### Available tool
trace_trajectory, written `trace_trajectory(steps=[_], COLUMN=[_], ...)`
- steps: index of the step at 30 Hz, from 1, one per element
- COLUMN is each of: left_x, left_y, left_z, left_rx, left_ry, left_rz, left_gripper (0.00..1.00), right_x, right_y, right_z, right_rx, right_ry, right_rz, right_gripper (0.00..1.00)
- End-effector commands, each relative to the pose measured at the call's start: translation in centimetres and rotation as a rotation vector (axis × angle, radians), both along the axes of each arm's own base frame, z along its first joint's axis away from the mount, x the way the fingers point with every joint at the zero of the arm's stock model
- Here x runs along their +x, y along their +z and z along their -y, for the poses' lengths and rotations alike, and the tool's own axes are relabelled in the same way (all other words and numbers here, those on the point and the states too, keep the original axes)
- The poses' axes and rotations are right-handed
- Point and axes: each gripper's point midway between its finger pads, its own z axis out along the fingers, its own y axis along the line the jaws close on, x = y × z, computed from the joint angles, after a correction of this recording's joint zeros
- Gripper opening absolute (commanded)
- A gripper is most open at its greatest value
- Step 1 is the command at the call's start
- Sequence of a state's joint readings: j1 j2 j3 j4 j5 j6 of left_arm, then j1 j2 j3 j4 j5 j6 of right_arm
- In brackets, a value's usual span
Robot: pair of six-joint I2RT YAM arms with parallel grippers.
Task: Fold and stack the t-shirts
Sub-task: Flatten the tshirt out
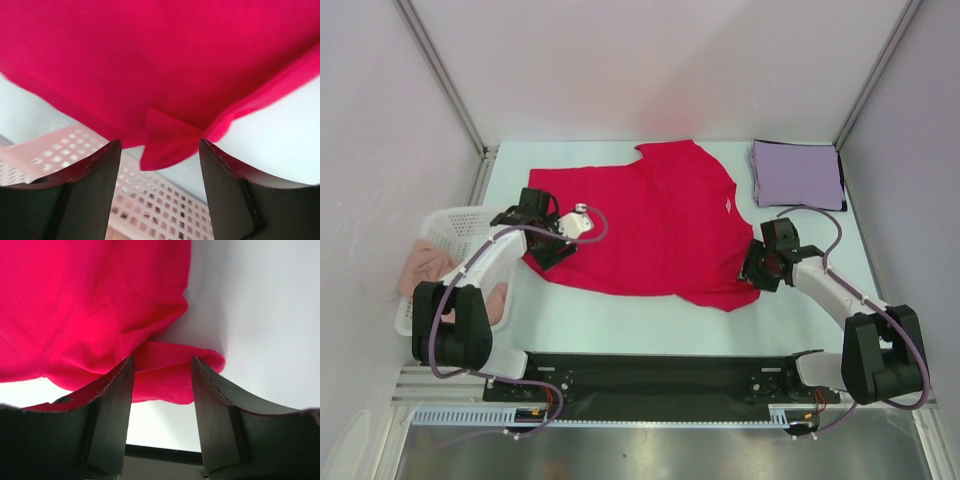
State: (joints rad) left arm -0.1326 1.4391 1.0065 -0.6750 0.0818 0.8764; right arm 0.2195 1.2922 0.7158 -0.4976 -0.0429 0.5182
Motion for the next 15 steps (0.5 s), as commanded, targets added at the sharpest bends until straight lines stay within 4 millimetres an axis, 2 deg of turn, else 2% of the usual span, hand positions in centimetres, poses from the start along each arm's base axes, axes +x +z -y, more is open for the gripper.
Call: trace_trajectory(steps=[1, 4, 7, 9, 12, 14, 15], left_x=[-1.9, -2.7, -1.8, -0.8, -1.0, -1.4, -1.8], left_y=[-1.2, -1.4, -2.2, -2.3, -3.3, -3.8, -4.1], left_z=[-1.2, -2.9, -4.1, -4.0, -3.5, -3.1, -3.0], left_rx=[0.082, 0.185, 0.257, 0.256, 0.225, 0.201, 0.2], left_ry=[-0.054, -0.095, -0.096, -0.075, -0.078, -0.095, -0.105], left_rz=[-0.072, -0.075, -0.036, -0.018, -0.047, -0.059, -0.074], left_gripper=[0.7, 0.73, 0.73, 0.71, 0.61, 0.43, 0.22], right_x=[-0.7, -0.8, -0.5, -0.5, -0.8, -1.3, -1.3], right_y=[-0.4, -1.2, -1.7, -2.2, -1.9, -1.5, -0.8], right_z=[1.2, 1.5, 1.9, 1.7, 1.8, 2.4, 2.5], right_rx=[-0.038, -0.038, -0.034, -0.017, -0.025, -0.053, -0.057], right_ry=[-0.017, -0.016, -0.022, -0.016, -0.009, -0.014, -0.017], right_rz=[0.0, -0.016, -0.014, -0.03, -0.039, -0.042, -0.022], right_gripper=[0.54, 0.54, 0.54, 0.53, 0.53, 0.54, 0.54])
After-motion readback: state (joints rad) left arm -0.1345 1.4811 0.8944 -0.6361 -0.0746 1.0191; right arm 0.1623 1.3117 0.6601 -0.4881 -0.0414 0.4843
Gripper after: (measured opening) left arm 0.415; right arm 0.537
